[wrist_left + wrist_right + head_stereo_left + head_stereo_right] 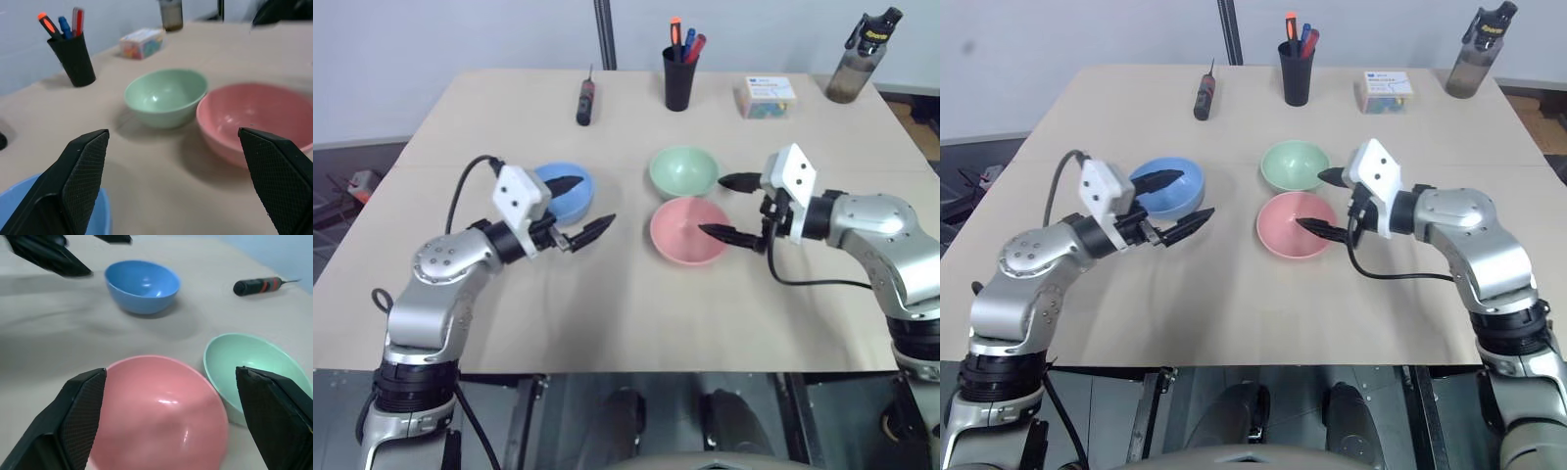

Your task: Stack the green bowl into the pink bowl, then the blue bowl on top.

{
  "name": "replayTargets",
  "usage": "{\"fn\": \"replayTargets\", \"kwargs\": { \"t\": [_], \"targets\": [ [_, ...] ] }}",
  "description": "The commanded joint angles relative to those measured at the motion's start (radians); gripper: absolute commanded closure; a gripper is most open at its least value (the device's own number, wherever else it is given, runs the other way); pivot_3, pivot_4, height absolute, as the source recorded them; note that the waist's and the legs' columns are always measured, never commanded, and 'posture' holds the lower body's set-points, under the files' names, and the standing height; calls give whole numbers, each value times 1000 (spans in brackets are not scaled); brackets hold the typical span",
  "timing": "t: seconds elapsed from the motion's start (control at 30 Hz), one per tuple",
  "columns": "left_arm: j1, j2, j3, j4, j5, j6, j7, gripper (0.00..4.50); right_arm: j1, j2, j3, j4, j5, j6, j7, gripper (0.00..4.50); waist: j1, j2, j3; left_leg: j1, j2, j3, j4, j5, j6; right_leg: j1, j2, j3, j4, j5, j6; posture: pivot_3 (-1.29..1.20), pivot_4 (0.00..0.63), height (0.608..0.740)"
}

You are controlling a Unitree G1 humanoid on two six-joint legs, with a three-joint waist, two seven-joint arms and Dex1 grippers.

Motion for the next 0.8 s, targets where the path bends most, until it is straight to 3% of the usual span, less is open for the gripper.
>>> {"fn": "replayTargets", "kwargs": {
  "t": [0.03,0.17,0.37,0.53,0.67,0.8],
  "targets": [
    [-106,54,-76,76,130,-81,-21,29,29,-33,-86,-63,27,-22,-11,66,-2,0,0,0,0,0,0,0,0,0,0,0,0,0,0,0,150,740],
    [-366,88,-290,384,406,-355,-81,29,108,-62,-179,-140,38,-4,-64,66,4,0,0,0,-1,0,0,0,0,0,1,0,1,0,0,0,150,740],
    [-717,-54,-471,916,610,-756,-82,29,256,-85,-332,-287,76,-5,-132,66,19,-1,1,-2,-5,1,0,-1,1,-1,0,0,-1,0,1,0,150,740],
    [-880,-164,-558,1229,731,-977,-30,29,318,-86,-418,-388,121,19,-199,66,14,-1,1,-10,-5,0,3,0,1,-8,1,-1,1,0,1,0,150,740],
    [-959,-224,-611,1369,822,-1071,39,29,365,-105,-457,-437,143,48,-230,66,8,-2,1,-15,-6,0,5,0,2,-12,0,-2,2,0,1,0,150,740],
    [-1007,-251,-671,1451,929,-1115,140,1665,380,-110,-475,-472,171,72,-270,0,3,-2,1,-15,-6,-1,5,0,2,-12,0,-2,2,0,1,0,150,740]
  ]
}}
